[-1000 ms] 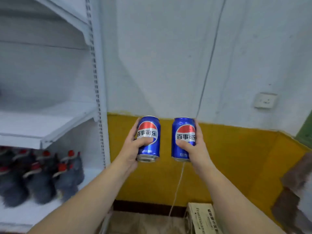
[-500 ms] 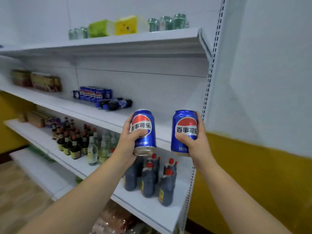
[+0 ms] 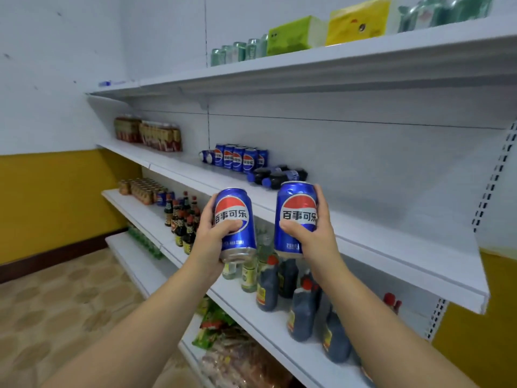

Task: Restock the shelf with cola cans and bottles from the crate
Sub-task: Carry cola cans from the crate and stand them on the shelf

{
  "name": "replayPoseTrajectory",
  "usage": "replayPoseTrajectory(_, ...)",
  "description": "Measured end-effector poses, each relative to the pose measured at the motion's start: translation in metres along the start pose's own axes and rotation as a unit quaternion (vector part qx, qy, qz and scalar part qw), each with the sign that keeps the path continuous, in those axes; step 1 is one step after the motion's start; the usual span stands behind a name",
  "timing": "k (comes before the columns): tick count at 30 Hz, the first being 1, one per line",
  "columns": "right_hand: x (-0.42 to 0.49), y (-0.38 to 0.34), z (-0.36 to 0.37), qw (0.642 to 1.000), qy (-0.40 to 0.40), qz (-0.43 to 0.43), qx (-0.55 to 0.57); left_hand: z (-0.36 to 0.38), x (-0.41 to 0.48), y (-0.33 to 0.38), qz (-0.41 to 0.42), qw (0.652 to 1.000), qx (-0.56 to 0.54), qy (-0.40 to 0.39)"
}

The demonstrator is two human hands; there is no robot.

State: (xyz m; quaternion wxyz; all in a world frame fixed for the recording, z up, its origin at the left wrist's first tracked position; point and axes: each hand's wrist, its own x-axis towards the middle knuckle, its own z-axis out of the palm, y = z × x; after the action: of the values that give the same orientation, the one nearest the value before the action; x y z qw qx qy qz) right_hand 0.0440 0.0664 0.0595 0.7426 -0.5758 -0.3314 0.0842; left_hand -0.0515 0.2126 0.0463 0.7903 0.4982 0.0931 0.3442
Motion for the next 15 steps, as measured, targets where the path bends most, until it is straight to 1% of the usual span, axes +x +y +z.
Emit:
replayPoseTrajectory(3, 0.038, 0.022, 0.036, 1.0, -0.023, -0.007, 0.004, -0.03, 0.039, 0.002, 0.007, 1.0, 0.007, 0.014)
replayPoseTrajectory(9, 0.132, 0.062, 0.1, 0.999, -0.044, -0.019, 0.021, -0.079, 0.129, 0.018, 0.01, 1.0, 0.016, 0.016)
replayPoseTrajectory(15, 0.22, 0.095, 0.164, 0.999, -0.04, -0.011, 0.013, -0.132, 0.223, 0.045, 0.018, 0.999, 0.001, 0.028)
